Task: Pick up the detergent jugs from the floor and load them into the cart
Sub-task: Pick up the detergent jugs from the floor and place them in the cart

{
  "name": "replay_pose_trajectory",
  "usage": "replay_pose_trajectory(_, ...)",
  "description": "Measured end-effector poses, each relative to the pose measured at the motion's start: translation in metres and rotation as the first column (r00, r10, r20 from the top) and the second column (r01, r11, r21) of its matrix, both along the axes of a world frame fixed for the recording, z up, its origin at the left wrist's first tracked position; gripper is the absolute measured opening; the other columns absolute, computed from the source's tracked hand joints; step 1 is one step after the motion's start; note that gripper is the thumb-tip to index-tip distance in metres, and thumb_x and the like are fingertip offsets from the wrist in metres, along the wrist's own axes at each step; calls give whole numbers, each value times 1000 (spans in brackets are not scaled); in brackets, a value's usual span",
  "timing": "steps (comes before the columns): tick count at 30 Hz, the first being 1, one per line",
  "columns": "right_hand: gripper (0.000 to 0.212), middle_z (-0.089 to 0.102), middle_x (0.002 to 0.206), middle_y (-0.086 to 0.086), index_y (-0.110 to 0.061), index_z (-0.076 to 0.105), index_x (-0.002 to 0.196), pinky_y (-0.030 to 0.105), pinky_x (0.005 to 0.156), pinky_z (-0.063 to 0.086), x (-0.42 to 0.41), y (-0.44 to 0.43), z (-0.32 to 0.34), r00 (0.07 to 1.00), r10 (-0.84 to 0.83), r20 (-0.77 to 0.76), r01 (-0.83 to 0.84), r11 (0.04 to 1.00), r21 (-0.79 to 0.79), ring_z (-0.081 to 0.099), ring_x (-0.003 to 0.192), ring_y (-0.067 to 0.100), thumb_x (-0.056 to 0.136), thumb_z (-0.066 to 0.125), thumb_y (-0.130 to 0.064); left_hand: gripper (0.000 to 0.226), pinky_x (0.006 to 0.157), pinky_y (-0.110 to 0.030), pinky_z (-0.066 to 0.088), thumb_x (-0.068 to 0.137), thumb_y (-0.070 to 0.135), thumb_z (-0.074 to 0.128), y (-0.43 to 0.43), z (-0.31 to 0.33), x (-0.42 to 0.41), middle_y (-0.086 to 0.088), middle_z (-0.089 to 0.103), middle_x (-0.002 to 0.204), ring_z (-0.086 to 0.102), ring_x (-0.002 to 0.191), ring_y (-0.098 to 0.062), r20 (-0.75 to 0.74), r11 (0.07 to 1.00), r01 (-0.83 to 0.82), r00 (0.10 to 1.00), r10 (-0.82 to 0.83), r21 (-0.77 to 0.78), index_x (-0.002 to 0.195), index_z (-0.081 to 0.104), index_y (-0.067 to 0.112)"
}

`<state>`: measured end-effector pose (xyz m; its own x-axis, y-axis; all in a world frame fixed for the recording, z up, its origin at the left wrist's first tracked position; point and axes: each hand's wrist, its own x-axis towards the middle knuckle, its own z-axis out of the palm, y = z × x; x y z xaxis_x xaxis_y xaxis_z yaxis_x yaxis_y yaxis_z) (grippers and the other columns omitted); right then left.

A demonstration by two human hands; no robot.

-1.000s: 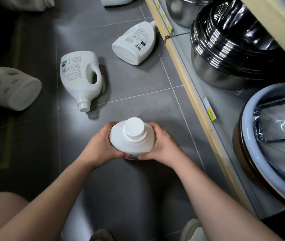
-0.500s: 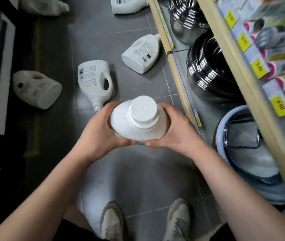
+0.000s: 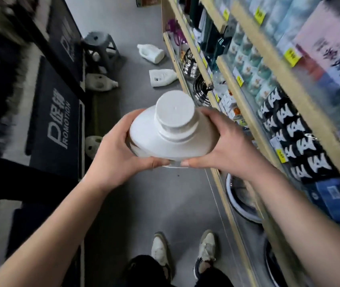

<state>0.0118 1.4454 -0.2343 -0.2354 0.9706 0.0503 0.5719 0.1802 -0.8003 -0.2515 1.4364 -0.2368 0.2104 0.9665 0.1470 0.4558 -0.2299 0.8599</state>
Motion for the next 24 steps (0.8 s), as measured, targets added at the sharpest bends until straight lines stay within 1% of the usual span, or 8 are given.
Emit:
replay_pose_trajectory(3, 101, 55, 117, -33, -34, 54, 135, -4, 86, 33, -6, -16, 67, 999, -30, 32, 28, 998, 53, 46, 105, -28, 46, 102, -39, 99, 101, -8, 41, 52, 29, 106, -13, 59, -6, 36, 62, 128, 57, 125, 8, 56, 996, -5, 998, 0, 94, 130, 50, 51)
replay_pose_trajectory(7, 105, 62, 130, -19, -37, 54, 137, 23, 99, 45, -19, -29, 114, 999, -13, 53, 7, 995, 100, 56, 117, 3, 45, 103, -41, 96, 103, -11, 43, 52, 34, 102, -29, 96, -15, 31, 63, 131, 57, 128, 5, 111, 986, -4, 994, -15, 167, 132, 52, 51)
replay_pose_trajectory(9, 105, 63, 131, -19, -37, 54, 137, 26, 99, 46, -24, -33, 127, 998, 1, 60, -9, 993, 120, 57, 120, 7, 45, 104, -42, 95, 103, -12, 44, 51, 34, 102, -37, 109, -20, 31, 63, 131, 58, 127, 5, 129, 983, -18, 992, -6, 185, 131, 53, 51)
replay_pose_trajectory(11, 100, 63, 127, -24, -43, 53, 131, 21, 97, 46, -28, -37, 134, 998, 9, 56, -17, 990, 142, 58, 118, 3, 45, 103, -45, 96, 104, -14, 45, 51, 41, 101, -44, 118, -24, 28, 64, 133, 59, 128, 2, 140, 977, -18, 990, -12, 213, 133, 54, 50)
replay_pose_trajectory(13, 97, 61, 125, -30, -52, 50, 126, 10, 93, 42, -32, -42, 140, 999, 13, 35, -18, 986, 165, 56, 118, -7, 44, 102, -46, 94, 103, -12, 44, 51, 45, 98, -48, 126, -27, 27, 64, 133, 59, 128, 3, 154, 970, -15, 988, -23, 241, 134, 54, 48)
replay_pose_trajectory(15, 96, 62, 125, -28, -52, 50, 124, 5, 89, 40, -37, -46, 144, 1000, 15, 20, -18, 985, 170, 53, 119, -12, 44, 103, -45, 95, 102, -9, 43, 50, 45, 99, -53, 132, -32, 28, 65, 133, 59, 127, 4, 157, 966, -15, 987, -26, 256, 133, 54, 47)
replay_pose_trajectory(20, 95, 63, 127, -24, -46, 54, 125, 13, 92, 44, -53, -52, 151, 998, 54, 16, -56, 981, 185, 55, 118, -8, 45, 104, -42, 98, 104, -12, 44, 49, 41, 103, -66, 135, -49, 24, 66, 135, 60, 129, 0, 170, 959, -50, 985, 2, 280, 135, 56, 46)
replay_pose_trajectory(24, 92, 62, 123, -30, -62, 48, 115, 11, 90, 44, -72, -52, 154, 994, 109, 30, -113, 975, 194, 55, 115, -13, 44, 104, -44, 98, 106, -12, 43, 50, 44, 102, -78, 136, -68, 26, 65, 136, 59, 131, 1, 159, 943, -93, 986, 44, 319, 136, 55, 46)
